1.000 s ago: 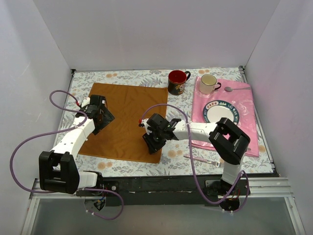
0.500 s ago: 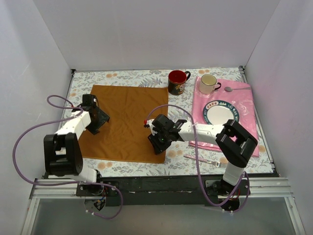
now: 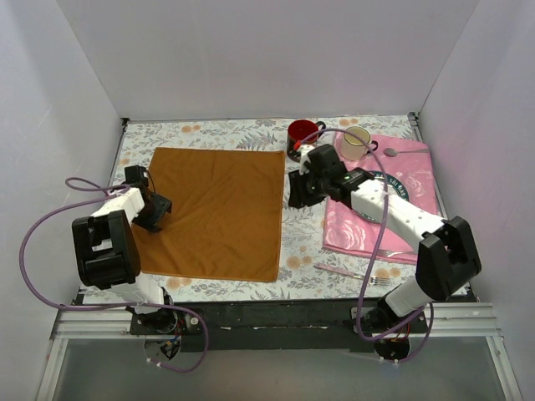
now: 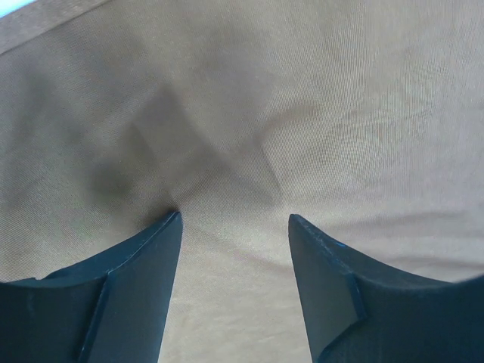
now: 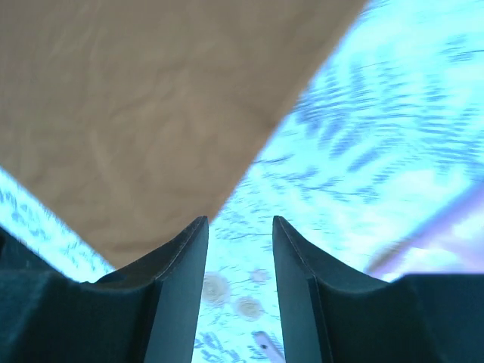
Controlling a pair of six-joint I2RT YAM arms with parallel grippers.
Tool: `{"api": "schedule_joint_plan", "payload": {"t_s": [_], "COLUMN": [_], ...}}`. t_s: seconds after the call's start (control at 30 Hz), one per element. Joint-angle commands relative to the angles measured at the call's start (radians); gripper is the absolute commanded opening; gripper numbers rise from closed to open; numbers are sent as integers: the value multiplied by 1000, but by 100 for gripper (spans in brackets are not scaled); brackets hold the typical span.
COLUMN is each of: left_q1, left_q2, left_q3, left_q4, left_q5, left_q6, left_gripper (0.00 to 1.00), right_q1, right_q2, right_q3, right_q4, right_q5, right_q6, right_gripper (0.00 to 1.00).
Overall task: Fold the napkin, place the utensils inside, and roll it up
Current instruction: Flatten the napkin out
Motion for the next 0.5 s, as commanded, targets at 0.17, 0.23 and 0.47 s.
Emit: {"api": "schedule_joint_plan", "payload": {"t_s": [0.17, 0.23, 0.47], "left_q1": [47, 47, -7], "left_q2": [-119, -122, -306], "left_q3": [-130, -101, -48], "left_q4": [-42, -29, 30], "left_q5": [-41, -1, 86], "left_q6": [-18, 24, 90], "left_gripper": [59, 60, 73], "right_q1": [-128, -127, 74], "right_q2": [-74, -61, 64], "right_q3": [-41, -48, 7], "right_q4": [8, 17, -10], "right_q5": [-26, -66, -91], "right_q6": [6, 5, -26], "right_gripper": [48, 49, 53]}}
